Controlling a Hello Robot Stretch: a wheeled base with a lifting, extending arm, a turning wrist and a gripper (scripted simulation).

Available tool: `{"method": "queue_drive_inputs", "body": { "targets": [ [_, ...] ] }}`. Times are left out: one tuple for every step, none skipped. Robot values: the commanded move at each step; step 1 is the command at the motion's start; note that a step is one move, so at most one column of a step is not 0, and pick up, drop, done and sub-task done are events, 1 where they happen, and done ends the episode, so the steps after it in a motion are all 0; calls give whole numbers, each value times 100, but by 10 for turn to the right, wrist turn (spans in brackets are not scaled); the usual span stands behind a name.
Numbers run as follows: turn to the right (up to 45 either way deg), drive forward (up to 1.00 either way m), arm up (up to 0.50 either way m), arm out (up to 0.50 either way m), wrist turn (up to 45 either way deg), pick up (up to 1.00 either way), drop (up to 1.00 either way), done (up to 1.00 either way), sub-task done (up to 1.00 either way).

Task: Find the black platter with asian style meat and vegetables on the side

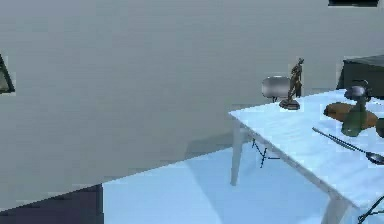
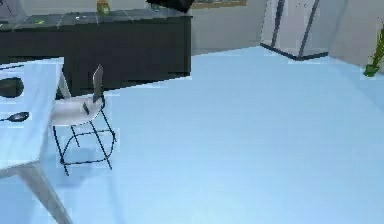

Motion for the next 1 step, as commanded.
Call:
{"method": "queue_drive_inputs", "body": {
  "targets": [
    [0, 100, 0, 0, 0, 0, 0, 0, 0]
  ]
}}
